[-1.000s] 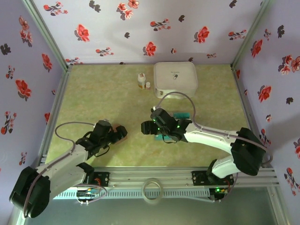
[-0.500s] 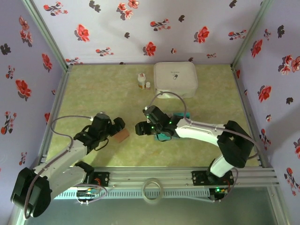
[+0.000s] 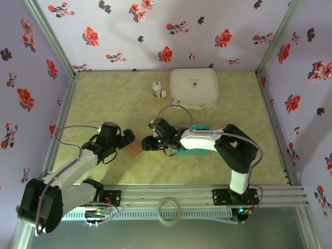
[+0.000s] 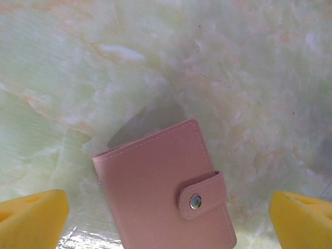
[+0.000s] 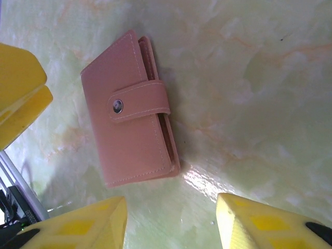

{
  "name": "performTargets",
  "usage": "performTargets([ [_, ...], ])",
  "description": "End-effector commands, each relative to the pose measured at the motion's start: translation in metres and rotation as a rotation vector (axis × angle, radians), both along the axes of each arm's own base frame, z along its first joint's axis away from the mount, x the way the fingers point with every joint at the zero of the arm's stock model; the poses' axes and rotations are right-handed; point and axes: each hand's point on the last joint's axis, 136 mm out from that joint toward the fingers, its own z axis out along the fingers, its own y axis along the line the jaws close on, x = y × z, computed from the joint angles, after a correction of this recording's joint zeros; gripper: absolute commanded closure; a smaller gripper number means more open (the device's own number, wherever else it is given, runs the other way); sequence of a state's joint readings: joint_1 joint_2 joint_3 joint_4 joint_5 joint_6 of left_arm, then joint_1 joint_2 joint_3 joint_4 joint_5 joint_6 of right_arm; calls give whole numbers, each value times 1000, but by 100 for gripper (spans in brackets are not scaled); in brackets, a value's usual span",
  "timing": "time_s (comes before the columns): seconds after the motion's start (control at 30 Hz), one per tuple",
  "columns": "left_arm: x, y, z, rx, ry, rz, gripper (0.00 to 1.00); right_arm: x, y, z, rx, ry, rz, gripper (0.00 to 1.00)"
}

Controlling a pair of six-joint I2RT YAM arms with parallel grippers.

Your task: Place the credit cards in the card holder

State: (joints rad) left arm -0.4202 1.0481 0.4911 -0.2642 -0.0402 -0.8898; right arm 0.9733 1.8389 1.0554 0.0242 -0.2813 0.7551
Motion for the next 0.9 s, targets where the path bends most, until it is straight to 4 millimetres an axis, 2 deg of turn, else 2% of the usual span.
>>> performTargets([
  [0.0, 7, -5, 4, -14, -23, -23, 0, 1, 21, 8, 84, 25, 6, 54],
  [0.47, 8, -8, -10, -15, -9, -29, 0, 2, 42, -7, 132, 82, 7, 58],
  [0.63, 9, -11, -16, -16, 3, -38, 0, 3, 52, -5, 166, 102, 12, 68],
  [0.87, 6, -16, -24, -18, 14, -49, 0, 5, 61, -9, 208, 135, -3, 91],
])
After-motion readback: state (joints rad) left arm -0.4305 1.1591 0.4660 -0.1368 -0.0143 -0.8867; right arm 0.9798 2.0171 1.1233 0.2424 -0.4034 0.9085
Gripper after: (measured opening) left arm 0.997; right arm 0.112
